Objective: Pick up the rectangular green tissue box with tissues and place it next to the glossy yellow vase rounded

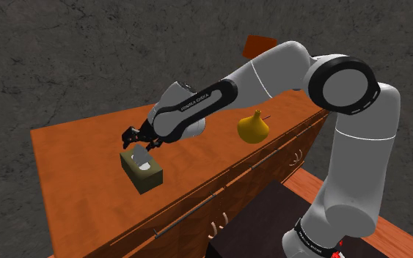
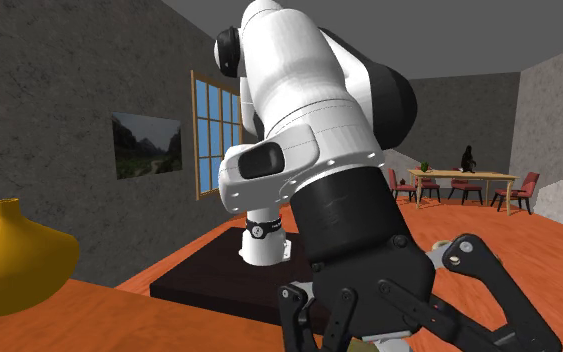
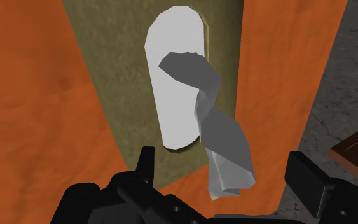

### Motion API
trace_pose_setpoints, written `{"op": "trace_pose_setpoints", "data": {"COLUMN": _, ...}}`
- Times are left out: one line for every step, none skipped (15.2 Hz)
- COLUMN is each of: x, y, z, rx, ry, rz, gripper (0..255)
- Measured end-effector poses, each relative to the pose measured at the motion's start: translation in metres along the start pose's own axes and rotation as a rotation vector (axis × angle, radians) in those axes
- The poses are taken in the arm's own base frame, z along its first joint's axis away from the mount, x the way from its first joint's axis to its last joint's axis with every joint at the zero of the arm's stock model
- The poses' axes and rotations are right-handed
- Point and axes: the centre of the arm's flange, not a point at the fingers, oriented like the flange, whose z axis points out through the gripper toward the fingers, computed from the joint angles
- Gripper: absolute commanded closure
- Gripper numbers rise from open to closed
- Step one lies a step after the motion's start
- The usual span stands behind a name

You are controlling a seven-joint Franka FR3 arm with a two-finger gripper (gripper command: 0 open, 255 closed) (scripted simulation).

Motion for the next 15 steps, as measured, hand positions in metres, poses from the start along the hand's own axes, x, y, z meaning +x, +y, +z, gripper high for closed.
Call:
{"op": "trace_pose_setpoints", "data": {"x": 0.0, "y": 0.0, "z": 0.0, "rx": 0.0, "ry": 0.0, "rz": 0.0, "gripper": 255}}
{"op": "trace_pose_setpoints", "data": {"x": 0.0, "y": 0.0, "z": 0.0, "rx": 0.0, "ry": 0.0, "rz": 0.0, "gripper": 255}}
{"op": "trace_pose_setpoints", "data": {"x": 0.0, "y": 0.0, "z": 0.0, "rx": 0.0, "ry": 0.0, "rz": 0.0, "gripper": 255}}
{"op": "trace_pose_setpoints", "data": {"x": 0.0, "y": 0.0, "z": 0.0, "rx": 0.001, "ry": 0.001, "rz": 0.0, "gripper": 255}}
{"op": "trace_pose_setpoints", "data": {"x": 0.001, "y": -0.001, "z": -0.001, "rx": 0.002, "ry": 0.003, "rz": -0.002, "gripper": 255}}
{"op": "trace_pose_setpoints", "data": {"x": 0.001, "y": -0.001, "z": -0.002, "rx": 0.003, "ry": 0.004, "rz": -0.002, "gripper": 255}}
{"op": "trace_pose_setpoints", "data": {"x": 0.002, "y": -0.002, "z": -0.002, "rx": 0.003, "ry": 0.005, "rz": -0.002, "gripper": 255}}
{"op": "trace_pose_setpoints", "data": {"x": 0.002, "y": -0.001, "z": -0.002, "rx": 0.003, "ry": 0.005, "rz": -0.002, "gripper": 255}}
{"op": "trace_pose_setpoints", "data": {"x": 0.002, "y": -0.001, "z": -0.003, "rx": 0.004, "ry": 0.006, "rz": -0.002, "gripper": 255}}
{"op": "trace_pose_setpoints", "data": {"x": 0.002, "y": -0.001, "z": -0.003, "rx": 0.004, "ry": 0.006, "rz": -0.002, "gripper": 255}}
{"op": "trace_pose_setpoints", "data": {"x": 0.002, "y": -0.001, "z": -0.002, "rx": 0.003, "ry": 0.006, "rz": -0.002, "gripper": 255}}
{"op": "trace_pose_setpoints", "data": {"x": 0.002, "y": -0.002, "z": -0.004, "rx": 0.003, "ry": 0.005, "rz": -0.001, "gripper": 255}}
{"op": "trace_pose_setpoints", "data": {"x": 0.002, "y": -0.004, "z": -0.006, "rx": 0.001, "ry": 0.003, "rz": -0.001, "gripper": 255}}
{"op": "trace_pose_setpoints", "data": {"x": 0.003, "y": -0.005, "z": -0.01, "rx": 0.001, "ry": 0.001, "rz": 0.0, "gripper": 255}}
{"op": "trace_pose_setpoints", "data": {"x": 0.004, "y": -0.007, "z": -0.015, "rx": 0.0, "ry": 0.001, "rz": 0.0, "gripper": 255}}
